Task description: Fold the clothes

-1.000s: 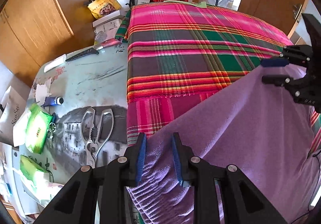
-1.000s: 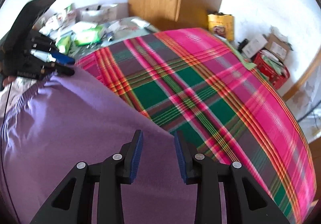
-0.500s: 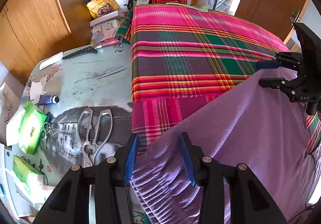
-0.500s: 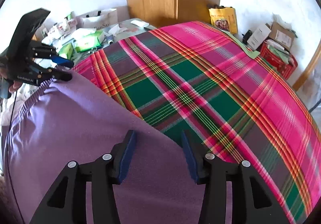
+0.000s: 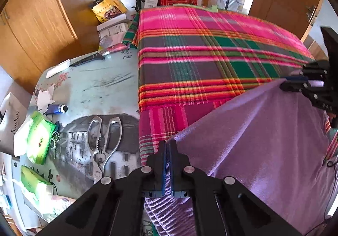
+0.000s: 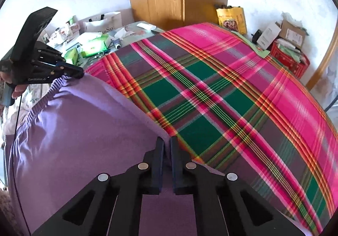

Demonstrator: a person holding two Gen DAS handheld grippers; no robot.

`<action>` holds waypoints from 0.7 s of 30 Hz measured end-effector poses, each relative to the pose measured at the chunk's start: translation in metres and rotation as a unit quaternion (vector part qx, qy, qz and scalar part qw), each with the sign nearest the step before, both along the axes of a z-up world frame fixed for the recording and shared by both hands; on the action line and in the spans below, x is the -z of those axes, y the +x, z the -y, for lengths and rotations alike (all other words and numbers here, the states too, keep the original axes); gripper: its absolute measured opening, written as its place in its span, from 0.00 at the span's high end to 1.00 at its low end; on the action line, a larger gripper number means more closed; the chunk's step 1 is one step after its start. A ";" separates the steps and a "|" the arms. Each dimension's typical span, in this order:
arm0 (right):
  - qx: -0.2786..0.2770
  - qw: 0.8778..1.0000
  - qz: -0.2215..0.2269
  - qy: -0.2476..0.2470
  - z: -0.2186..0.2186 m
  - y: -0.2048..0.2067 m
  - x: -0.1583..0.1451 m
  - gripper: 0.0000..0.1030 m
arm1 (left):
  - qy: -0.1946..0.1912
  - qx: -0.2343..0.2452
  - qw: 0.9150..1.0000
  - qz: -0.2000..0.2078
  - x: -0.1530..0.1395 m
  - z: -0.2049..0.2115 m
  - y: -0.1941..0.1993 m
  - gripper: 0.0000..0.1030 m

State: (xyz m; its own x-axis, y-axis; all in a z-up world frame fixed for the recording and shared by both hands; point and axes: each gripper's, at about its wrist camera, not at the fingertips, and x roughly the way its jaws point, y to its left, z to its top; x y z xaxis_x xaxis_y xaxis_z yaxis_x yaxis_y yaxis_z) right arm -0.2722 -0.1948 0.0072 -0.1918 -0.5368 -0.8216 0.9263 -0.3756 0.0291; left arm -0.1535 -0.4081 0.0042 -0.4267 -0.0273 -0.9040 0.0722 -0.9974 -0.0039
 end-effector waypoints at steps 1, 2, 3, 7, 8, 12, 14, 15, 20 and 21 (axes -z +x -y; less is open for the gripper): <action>0.001 1.000 -0.007 -0.004 -0.002 0.004 -0.004 0.95 | 0.000 -0.002 1.000 -0.004 -0.003 0.000 0.002 0.98; 0.002 1.000 -0.012 -0.010 -0.005 0.009 -0.008 0.95 | 0.001 -0.003 1.000 -0.009 -0.006 0.000 0.004 0.98; 0.004 1.000 -0.014 -0.019 -0.009 0.013 -0.014 0.95 | 0.002 -0.003 1.000 -0.014 -0.010 0.000 0.007 0.98; 0.011 0.999 -0.037 -0.037 -0.021 0.033 -0.033 0.95 | -0.010 0.002 0.999 -0.033 -0.027 -0.008 0.019 0.98; 0.012 0.998 -0.042 -0.040 -0.024 0.038 -0.037 0.95 | -0.012 0.002 0.999 -0.037 -0.032 -0.010 0.022 0.98; 0.016 0.997 -0.052 -0.050 -0.036 0.059 -0.051 0.95 | -0.018 0.006 0.998 -0.053 -0.047 -0.019 0.037 0.98; 0.021 0.997 -0.054 -0.058 -0.043 0.070 -0.058 0.95 | -0.021 0.009 0.998 -0.060 -0.054 -0.024 0.045 0.98; 0.022 0.996 -0.056 -0.062 -0.047 0.076 -0.062 0.95 | -0.023 0.012 0.998 -0.062 -0.057 -0.027 0.049 0.98; 0.022 0.994 -0.070 -0.081 -0.066 0.108 -0.081 0.95 | -0.032 0.020 0.996 -0.075 -0.073 -0.040 0.072 0.98; 0.021 0.994 -0.070 -0.085 -0.071 0.115 -0.085 0.95 | -0.031 0.021 0.996 -0.077 -0.075 -0.042 0.077 0.98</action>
